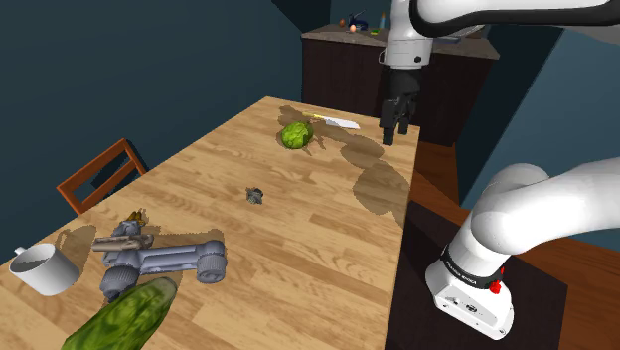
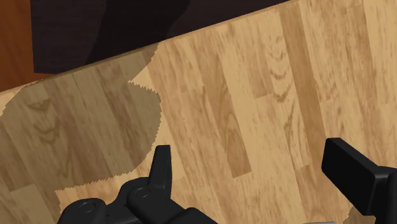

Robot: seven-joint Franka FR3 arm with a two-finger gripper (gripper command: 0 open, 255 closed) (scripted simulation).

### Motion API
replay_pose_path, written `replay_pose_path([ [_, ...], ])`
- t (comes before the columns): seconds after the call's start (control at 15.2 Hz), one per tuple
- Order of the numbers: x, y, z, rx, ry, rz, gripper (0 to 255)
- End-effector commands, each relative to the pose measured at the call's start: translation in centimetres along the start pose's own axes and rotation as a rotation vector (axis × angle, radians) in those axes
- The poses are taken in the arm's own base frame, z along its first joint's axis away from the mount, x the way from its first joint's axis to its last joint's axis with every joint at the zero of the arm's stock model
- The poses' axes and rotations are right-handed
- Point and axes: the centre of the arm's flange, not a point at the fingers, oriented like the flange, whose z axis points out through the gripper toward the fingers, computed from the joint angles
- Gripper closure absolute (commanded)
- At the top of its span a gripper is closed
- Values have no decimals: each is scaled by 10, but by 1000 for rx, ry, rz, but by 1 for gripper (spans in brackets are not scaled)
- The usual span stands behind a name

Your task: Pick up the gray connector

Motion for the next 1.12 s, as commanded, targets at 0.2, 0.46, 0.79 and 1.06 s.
replay_pose_path([
  [0.2,29,-16,19,-11,16,0,0],
  [0.46,68,-37,44,-27,38,0,0],
  [0.79,118,-63,75,-46,65,-1,0],
  [1.06,159,-83,98,-61,87,-1,0],
])
